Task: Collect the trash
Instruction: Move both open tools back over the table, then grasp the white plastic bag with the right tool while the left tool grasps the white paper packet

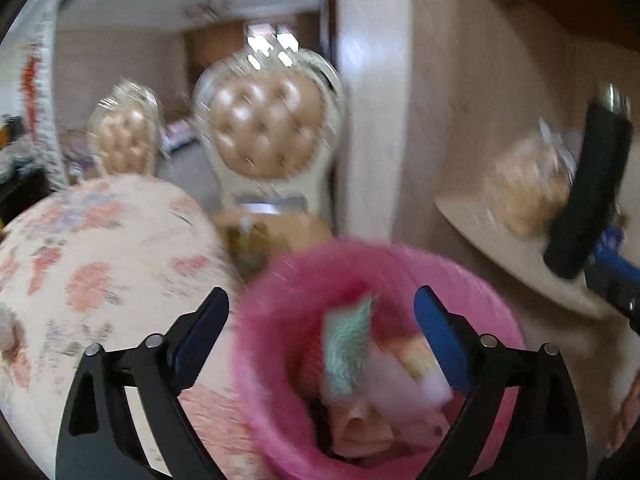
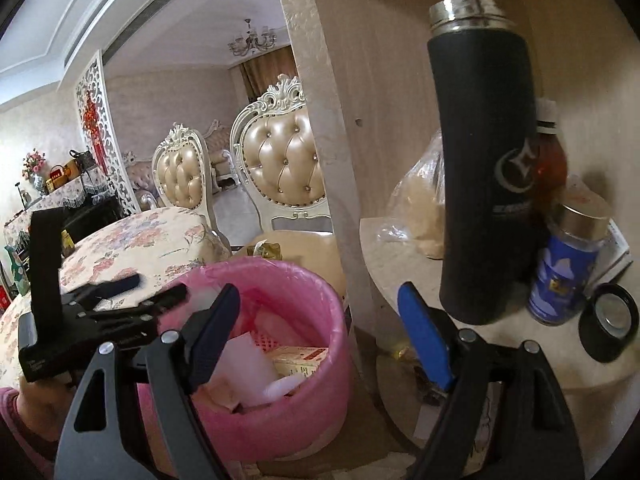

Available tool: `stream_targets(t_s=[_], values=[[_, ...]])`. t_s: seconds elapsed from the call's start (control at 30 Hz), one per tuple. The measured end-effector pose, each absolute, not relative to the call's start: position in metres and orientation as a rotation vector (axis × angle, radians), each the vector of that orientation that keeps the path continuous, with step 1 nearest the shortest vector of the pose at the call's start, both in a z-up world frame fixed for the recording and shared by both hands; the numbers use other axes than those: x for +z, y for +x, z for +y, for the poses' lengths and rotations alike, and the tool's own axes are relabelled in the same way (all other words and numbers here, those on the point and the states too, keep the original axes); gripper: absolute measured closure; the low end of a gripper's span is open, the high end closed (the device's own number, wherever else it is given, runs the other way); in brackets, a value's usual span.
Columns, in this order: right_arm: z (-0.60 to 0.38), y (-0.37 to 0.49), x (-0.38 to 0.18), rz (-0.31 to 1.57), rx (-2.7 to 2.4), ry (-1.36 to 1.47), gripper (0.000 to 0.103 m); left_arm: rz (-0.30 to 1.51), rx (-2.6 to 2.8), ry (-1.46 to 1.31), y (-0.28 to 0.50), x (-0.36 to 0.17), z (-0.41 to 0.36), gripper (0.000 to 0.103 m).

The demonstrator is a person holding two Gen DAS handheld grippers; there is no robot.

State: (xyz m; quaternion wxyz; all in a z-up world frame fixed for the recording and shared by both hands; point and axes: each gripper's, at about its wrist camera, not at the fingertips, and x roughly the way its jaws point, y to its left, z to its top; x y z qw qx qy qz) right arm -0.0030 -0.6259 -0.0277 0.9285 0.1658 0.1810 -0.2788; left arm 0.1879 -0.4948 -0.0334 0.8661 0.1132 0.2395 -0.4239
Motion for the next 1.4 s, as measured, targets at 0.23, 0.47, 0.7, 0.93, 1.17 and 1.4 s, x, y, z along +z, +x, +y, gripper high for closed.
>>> stream_targets(t_s=[0.23, 0.47, 0.7, 0.93, 1.17, 1.4], values=[[-0.603, 0.017, -0.021, 0.375, -0.508, 0.318, 0.024, 0.432, -0.794, 0.284, 0.19, -0.021, -0.434, 0.009], [-0.556, 0.058, -0.014, 0.406, -0.401, 0.284, 0.024, 0.457, -0.657, 0.265, 0.209, -0.019, -0.349, 0.009], [-0.48, 0.121, -0.009, 0.451, -0.228, 0.215, 0.024, 0.503, -0.492, 0.236, 0.241, -0.028, -0.259, 0.009], [-0.41, 0.201, -0.015, 0.51, -0.07, 0.194, 0.023, 0.557, -0.278, 0.149, 0.285, -0.04, -0.161, 0.009], [-0.356, 0.293, -0.032, 0.625, 0.069, 0.229, 0.023, 0.632, -0.077, 0.041, 0.331, -0.051, -0.081, 0.009], [-0.291, 0.386, -0.046, 0.708, 0.161, 0.185, 0.023, 0.615, 0.04, -0.029, 0.338, -0.052, -0.039, 0.009]])
